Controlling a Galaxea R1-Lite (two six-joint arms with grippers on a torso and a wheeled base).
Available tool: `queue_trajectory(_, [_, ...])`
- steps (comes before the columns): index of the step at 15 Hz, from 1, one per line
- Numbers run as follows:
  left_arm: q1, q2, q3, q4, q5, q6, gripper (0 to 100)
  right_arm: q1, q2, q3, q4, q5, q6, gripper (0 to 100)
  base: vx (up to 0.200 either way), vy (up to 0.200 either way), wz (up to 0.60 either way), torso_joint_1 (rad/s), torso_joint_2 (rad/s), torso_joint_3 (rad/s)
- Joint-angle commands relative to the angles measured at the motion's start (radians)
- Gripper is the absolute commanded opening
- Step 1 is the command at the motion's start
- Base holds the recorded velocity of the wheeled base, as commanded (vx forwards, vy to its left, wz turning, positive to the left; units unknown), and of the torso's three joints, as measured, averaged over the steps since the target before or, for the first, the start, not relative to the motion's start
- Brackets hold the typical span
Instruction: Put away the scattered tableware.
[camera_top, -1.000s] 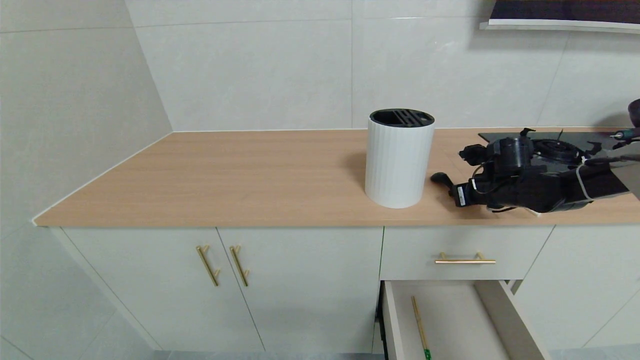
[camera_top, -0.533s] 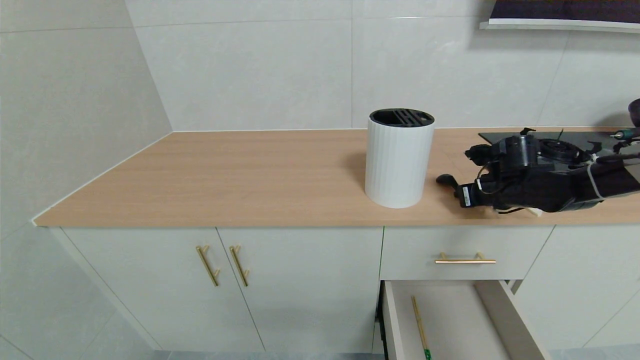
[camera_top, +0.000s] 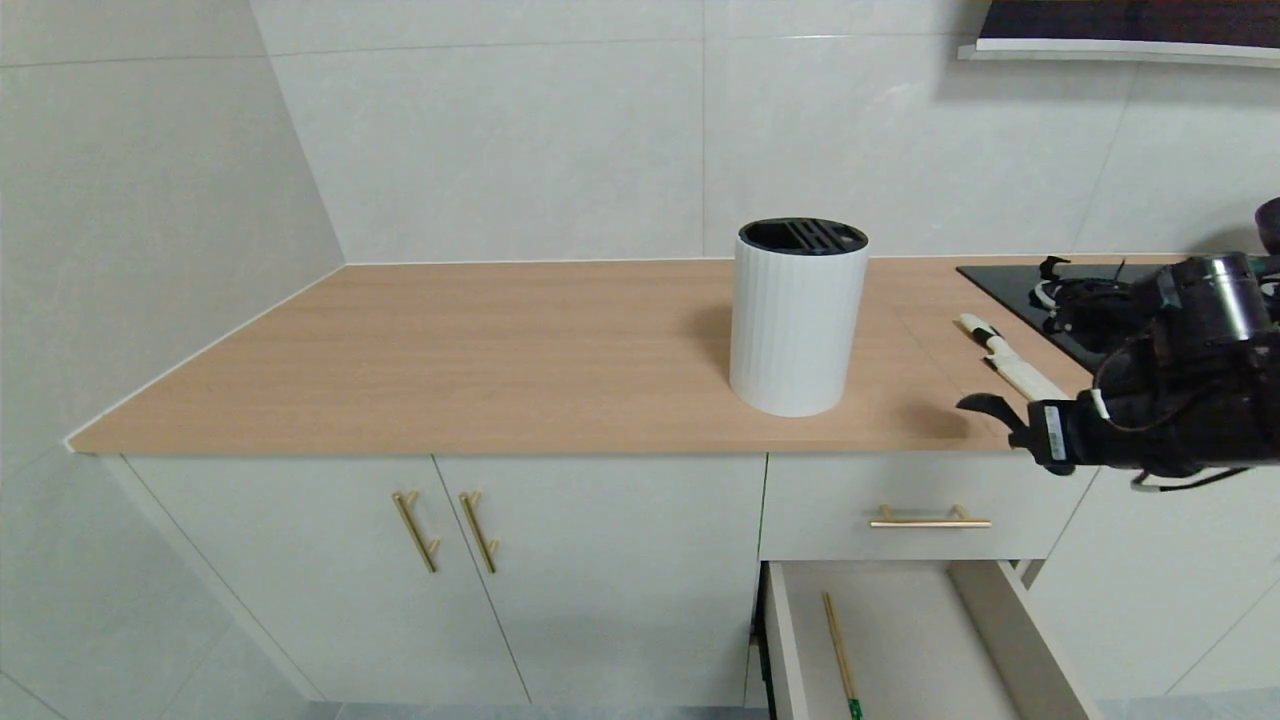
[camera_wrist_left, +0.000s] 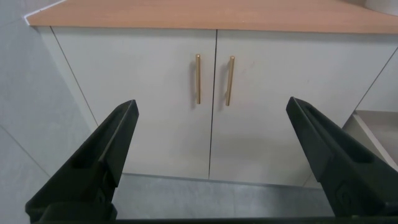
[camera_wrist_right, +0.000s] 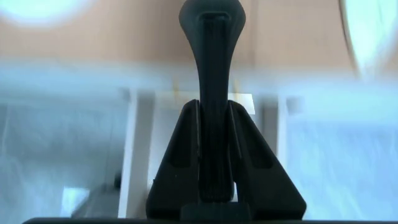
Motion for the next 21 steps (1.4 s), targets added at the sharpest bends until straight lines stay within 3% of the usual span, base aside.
queue_trajectory(1, [0.001, 0.0, 0.0, 0.0, 0.0, -0.001, 100, 0.033, -0.193, 0.167, 0.02, -0.026, 0.033, 0, 0.0, 0.0, 0.0, 0.0, 0.0, 0.0])
queue_trajectory(5, [0.001, 0.0, 0.0, 0.0, 0.0, -0.001, 100, 0.088, -0.206, 0.28, 0.014, -0.054, 0.047, 0, 0.0, 0.0, 0.0, 0.0, 0.0, 0.0])
queue_trajectory(8, [0.001, 0.0, 0.0, 0.0, 0.0, -0.001, 100, 0.094, -0.126, 0.285, 0.006, -0.057, 0.05, 0, 0.0, 0.0, 0.0, -0.033, 0.08, 0.054])
queue_trajectory(15, [0.001, 0.0, 0.0, 0.0, 0.0, -0.001, 100, 0.126, -0.025, 0.348, -0.132, -0.061, 0.049, 0, 0.0, 0.0, 0.0, -0.156, 0.45, 0.283])
queue_trajectory(21, [0.001, 0.0, 0.0, 0.0, 0.0, 0.0, 100, 0.137, -0.014, 0.355, -0.138, -0.067, 0.049, 0, 0.0, 0.0, 0.0, -0.128, 0.46, 0.327])
